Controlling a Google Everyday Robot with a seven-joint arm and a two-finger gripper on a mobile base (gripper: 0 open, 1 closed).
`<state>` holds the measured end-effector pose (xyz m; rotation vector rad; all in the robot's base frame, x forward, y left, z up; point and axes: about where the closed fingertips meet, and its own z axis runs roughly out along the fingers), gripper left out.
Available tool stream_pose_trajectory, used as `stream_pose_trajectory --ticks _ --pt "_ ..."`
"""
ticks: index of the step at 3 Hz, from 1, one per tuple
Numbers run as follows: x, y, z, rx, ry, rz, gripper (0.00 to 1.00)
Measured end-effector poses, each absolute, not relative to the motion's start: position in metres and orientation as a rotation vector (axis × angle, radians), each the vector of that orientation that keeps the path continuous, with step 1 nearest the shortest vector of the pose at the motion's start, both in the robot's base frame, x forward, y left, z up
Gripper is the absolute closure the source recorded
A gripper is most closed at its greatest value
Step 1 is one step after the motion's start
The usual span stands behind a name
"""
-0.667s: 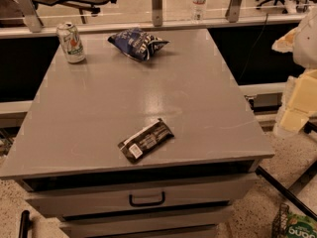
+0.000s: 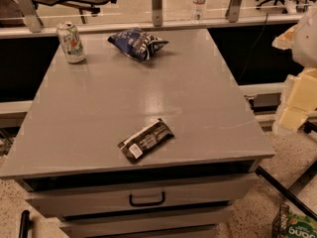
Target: Move blue chip bag near rxbar chocolate
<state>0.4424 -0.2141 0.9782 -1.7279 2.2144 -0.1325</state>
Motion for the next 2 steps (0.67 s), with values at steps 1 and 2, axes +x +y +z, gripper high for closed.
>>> stream_pose_trajectory --ticks 1,2 --pt "0.473 -0.209 0.985 -1.702 2.176 -0.203 0.0" --pt "0.531 -0.2 1.008 -1.637 2.071 -0.283 0.0"
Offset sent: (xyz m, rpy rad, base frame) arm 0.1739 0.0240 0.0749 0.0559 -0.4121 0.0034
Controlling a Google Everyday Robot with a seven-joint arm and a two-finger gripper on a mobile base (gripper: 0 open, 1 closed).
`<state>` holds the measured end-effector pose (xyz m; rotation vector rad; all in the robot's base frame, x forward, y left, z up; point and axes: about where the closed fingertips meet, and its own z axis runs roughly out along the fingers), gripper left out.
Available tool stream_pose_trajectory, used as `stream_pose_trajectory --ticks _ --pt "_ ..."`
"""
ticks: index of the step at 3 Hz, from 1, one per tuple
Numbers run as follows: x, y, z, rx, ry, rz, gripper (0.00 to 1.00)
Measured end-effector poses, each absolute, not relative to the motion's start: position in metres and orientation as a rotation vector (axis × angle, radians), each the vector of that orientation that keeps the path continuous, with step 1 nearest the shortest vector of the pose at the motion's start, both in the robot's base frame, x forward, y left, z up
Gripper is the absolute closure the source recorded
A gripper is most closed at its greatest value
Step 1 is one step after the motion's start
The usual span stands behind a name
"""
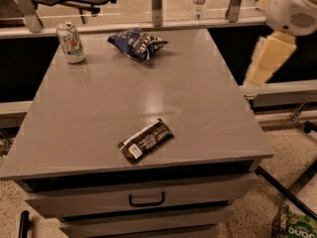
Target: Move blue chip bag near rxbar chocolate
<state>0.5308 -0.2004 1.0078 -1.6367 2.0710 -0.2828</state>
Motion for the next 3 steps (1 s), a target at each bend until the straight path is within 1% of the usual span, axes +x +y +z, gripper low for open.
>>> stream_pose_trajectory --ticks 1,2,3 --pt "0.599 -0.18 1.035 -1.577 1.943 -0.316 0.0" --pt "0.672 -0.159 1.039 -1.525 1.898 -0.296 0.0" --pt "0.753 -0.119 1.007 -1.433 1.855 -0.098 0.0"
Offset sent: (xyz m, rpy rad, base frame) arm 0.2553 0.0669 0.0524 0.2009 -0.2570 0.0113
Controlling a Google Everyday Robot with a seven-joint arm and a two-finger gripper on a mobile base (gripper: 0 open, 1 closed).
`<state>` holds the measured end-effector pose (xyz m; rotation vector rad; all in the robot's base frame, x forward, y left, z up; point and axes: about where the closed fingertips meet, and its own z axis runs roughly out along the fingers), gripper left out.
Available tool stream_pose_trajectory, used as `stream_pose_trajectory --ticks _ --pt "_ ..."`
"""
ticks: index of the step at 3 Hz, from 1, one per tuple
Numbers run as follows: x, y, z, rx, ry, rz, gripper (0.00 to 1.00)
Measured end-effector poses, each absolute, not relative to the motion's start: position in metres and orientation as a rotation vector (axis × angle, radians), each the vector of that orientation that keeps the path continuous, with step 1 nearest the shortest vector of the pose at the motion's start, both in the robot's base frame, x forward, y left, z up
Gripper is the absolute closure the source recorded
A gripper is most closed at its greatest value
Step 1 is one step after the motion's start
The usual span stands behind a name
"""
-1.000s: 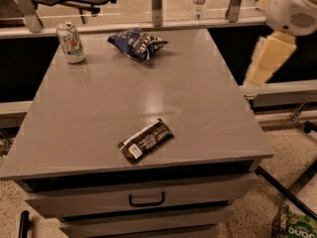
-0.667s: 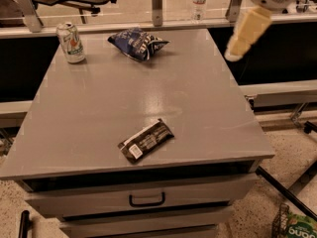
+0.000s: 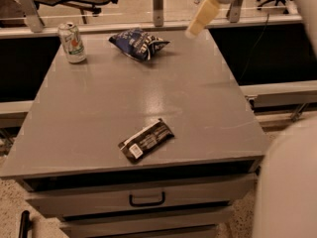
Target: Move blue chip bag near rxbar chocolate
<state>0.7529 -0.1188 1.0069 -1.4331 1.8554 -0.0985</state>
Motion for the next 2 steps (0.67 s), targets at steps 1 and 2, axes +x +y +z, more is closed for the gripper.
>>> stream_pose_trajectory --ticks 1,2 --pt "0.79 -0.077 0.9804 -1.387 1.807 0.082 0.0" --pt "0.79 -0.077 0.9804 -1.387 1.807 0.082 0.0"
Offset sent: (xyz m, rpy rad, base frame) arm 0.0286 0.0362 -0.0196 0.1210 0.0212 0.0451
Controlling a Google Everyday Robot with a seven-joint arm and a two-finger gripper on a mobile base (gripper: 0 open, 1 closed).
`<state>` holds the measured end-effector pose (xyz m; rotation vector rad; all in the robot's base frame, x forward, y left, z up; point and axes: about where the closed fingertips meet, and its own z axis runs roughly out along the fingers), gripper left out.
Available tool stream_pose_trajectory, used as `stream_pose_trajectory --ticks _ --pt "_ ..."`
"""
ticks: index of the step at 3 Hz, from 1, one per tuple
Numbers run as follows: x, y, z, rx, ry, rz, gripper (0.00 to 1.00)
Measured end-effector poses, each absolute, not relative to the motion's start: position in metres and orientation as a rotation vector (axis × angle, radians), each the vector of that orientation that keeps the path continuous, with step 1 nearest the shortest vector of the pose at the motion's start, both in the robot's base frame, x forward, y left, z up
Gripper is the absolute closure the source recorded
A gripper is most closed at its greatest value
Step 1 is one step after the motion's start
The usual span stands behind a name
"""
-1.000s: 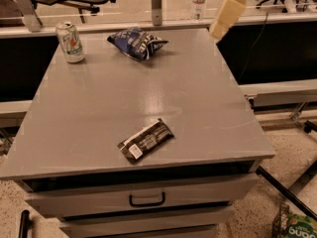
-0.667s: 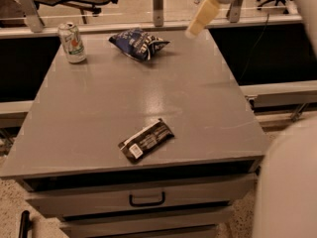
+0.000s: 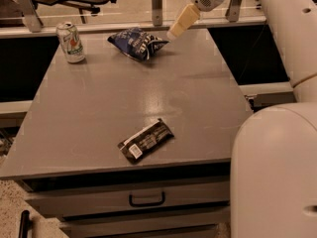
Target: Move blue chip bag near rxbar chocolate
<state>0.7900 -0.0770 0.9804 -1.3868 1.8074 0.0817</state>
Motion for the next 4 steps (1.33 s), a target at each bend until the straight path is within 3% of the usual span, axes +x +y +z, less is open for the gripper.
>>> stream_pose_trajectory --ticks 4 --pt "0.789 0.01 0.886 -1.556 1.663 0.188 0.0"
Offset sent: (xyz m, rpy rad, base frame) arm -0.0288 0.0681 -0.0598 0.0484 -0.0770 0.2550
